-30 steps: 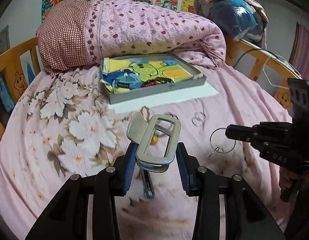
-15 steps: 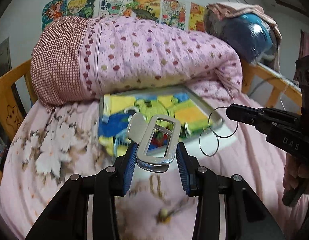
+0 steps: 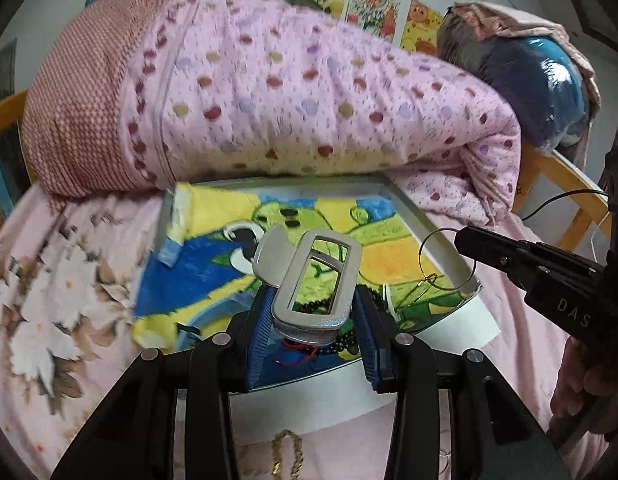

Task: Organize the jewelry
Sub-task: 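Carry the clip case and rings into the gray tray and open both tools, then lift both tools away from the tray back over the jewelry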

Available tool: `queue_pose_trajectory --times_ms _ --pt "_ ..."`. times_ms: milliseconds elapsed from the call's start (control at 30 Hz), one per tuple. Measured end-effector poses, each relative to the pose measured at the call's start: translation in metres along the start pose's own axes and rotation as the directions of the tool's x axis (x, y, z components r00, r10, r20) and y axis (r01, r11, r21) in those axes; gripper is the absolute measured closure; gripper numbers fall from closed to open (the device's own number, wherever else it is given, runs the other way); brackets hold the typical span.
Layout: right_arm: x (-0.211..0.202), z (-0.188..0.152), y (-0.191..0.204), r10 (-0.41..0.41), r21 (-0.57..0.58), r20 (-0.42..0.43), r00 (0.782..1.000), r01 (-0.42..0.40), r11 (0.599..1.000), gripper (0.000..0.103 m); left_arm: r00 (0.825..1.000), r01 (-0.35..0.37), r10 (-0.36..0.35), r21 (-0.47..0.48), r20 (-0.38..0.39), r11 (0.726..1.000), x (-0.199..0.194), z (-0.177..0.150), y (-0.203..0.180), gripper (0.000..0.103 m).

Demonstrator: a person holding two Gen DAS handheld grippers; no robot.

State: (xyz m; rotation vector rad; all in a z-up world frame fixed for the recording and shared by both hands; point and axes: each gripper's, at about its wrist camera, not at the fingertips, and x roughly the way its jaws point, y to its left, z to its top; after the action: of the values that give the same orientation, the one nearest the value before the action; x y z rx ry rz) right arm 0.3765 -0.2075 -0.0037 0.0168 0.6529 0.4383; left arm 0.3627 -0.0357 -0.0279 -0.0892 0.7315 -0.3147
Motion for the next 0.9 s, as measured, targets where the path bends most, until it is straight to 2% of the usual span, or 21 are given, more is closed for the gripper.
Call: queue_pose_trajectory --times_ms 167,567,767,833,867,900 --pt "0.013 -0.012 -0.014 -0.008 0.033 -0.036 0.999 0.009 0.999 0.100 0.999 0.004 -0.005 -0.016 -0.052 1.000 0.023 -0.006 0.001 0.068" --pt "0.024 -0.023 -0.031 -0.034 0.073 -0.084 0.996 0.040 0.996 0.099 0.995 0.015 -0.019 -0.047 -0.096 0.999 0.041 -0.008 -0.001 0.068" --pt "0.018 -0.022 -0.036 -0.063 0.072 -0.098 0.993 0.070 0.995 0.099 0.995 0.039 -0.051 -0.126 -0.090 0.991 0.036 -0.006 0.007 0.067" --pt "0.012 -0.020 -0.038 -0.073 0.077 -0.091 0.993 0.080 0.994 0.097 0.995 0.041 -0.052 -0.131 -0.081 0.990 0.030 -0.003 0.006 0.067" --pt "0.009 -0.020 -0.039 -0.077 0.079 -0.088 0.993 0.085 0.993 0.095 0.996 0.040 -0.050 -0.129 -0.075 0.991 0.027 -0.001 0.005 0.064" --pt "0.005 -0.019 -0.039 -0.083 0.082 -0.082 0.993 0.090 0.993 0.089 0.996 0.040 -0.049 -0.125 -0.068 0.991 0.023 0.000 0.004 0.057"
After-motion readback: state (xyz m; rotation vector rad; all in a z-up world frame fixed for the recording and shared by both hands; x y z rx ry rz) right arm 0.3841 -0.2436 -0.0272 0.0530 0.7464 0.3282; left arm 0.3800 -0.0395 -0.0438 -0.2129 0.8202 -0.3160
